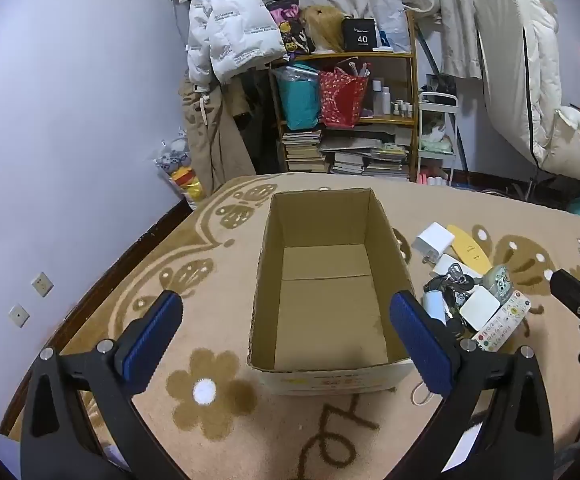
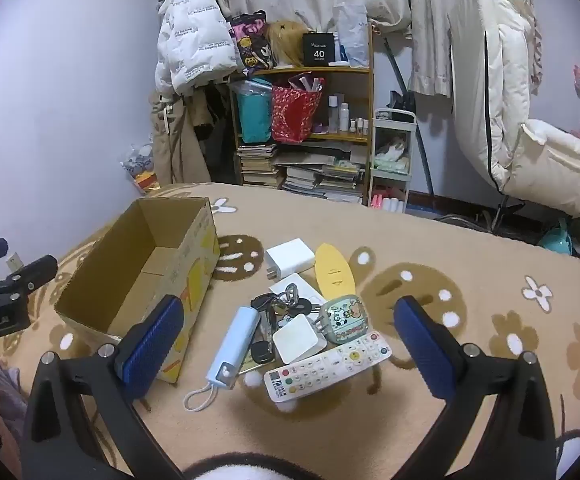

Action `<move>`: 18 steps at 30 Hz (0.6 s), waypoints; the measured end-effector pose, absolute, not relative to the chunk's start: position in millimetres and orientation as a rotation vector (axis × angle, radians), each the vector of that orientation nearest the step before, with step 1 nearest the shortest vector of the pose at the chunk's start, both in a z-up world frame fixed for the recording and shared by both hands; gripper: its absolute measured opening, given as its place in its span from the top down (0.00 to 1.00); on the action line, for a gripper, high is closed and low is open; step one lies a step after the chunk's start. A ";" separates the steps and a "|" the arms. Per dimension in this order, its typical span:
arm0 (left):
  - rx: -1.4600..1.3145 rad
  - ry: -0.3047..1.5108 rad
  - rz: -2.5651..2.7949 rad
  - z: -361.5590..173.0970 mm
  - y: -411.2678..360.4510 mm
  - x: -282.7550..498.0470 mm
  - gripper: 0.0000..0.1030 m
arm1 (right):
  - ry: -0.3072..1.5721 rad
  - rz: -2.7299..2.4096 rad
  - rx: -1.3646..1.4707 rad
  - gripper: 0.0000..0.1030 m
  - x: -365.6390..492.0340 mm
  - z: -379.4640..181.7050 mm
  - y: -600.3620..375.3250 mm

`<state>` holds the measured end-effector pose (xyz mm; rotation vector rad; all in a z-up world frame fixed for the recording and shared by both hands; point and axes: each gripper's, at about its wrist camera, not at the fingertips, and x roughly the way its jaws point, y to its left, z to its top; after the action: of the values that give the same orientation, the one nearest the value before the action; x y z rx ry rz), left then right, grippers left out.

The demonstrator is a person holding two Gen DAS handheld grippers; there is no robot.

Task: Organize rigid objects

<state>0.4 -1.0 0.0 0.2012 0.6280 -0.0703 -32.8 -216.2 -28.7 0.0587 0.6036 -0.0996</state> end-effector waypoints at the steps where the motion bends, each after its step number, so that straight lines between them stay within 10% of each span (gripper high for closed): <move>1: 0.201 0.633 -0.079 0.0 -1.9 0.3 0.01 | 0.606 -0.099 0.060 0.00 -32.7 -28.9 -215.4; 18: 0.167 0.641 -0.114 3.3 2.3 -2.3 0.01 | 0.628 -0.070 0.067 0.00 -31.8 -31.4 -216.3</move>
<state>-2.3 2.3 3.3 0.1669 0.6407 -0.1136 -31.8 -216.3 -31.4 0.0666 0.6275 -0.0700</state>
